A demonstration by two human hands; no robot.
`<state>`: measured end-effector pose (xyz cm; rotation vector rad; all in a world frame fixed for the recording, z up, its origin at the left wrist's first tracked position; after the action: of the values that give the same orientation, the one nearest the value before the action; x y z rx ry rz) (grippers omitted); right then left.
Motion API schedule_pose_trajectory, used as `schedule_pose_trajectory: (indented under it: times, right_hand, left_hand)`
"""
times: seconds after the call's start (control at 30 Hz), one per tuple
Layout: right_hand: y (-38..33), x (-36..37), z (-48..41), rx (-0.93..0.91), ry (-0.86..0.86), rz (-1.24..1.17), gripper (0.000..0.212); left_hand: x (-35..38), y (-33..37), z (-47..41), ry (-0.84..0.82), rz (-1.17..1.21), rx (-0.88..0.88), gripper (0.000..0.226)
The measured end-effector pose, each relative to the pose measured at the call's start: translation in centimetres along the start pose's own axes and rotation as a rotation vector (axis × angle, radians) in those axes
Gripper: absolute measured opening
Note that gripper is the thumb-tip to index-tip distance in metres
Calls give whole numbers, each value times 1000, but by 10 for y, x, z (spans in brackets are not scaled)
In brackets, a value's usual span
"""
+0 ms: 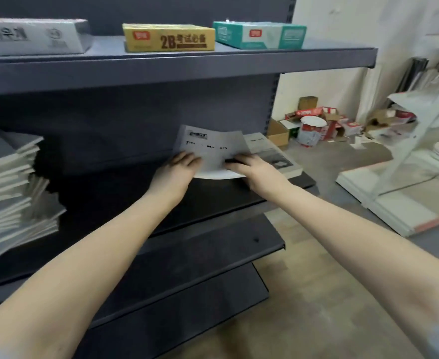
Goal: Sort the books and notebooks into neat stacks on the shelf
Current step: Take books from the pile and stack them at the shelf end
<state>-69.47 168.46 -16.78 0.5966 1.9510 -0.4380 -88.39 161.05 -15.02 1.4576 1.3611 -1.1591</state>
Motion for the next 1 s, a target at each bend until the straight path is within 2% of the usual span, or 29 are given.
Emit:
schedule_pose_trajectory:
  times: [0.23,0.37,0.43,0.57,0.63,0.77,0.87,1.0]
  right_hand:
    - [63,-10,78,240,-149,29,68]
    - [84,0,112,376,-376,43,68]
    - [93,4,122,390,-388,57,62]
    - [107,10,126,417,-428,95,48]
    - [114,14,125,477,-482,93,53]
    - [129,24,122,513,-478,91,54]
    - [144,26,118,534,-479,98,67]
    - [160,26,105,511,-450,128,69]
  left_hand:
    - [42,84,-42,-80,65,162,69]
    - [80,122,-57,-249,-47,192,46]
    - [92,132,-63,-283,-46,151,43]
    - [105,140,-75,-298,-2,108,52]
    - [108,143,-81,-307,2,106,52]
    - [114,147,-92,-312,4,104,46]
    - [117,147,-104,-302,11,113,41]
    - [116,150,-120,-250,-37,130,56]
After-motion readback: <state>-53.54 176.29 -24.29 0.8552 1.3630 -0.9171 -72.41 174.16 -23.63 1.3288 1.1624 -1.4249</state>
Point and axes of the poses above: each hand's wrist, its own z-axis away from the middle knuckle, its own x-axis out of the palm, y = z × x, the point moved 3 cm from there along -z, towards the middle knuckle
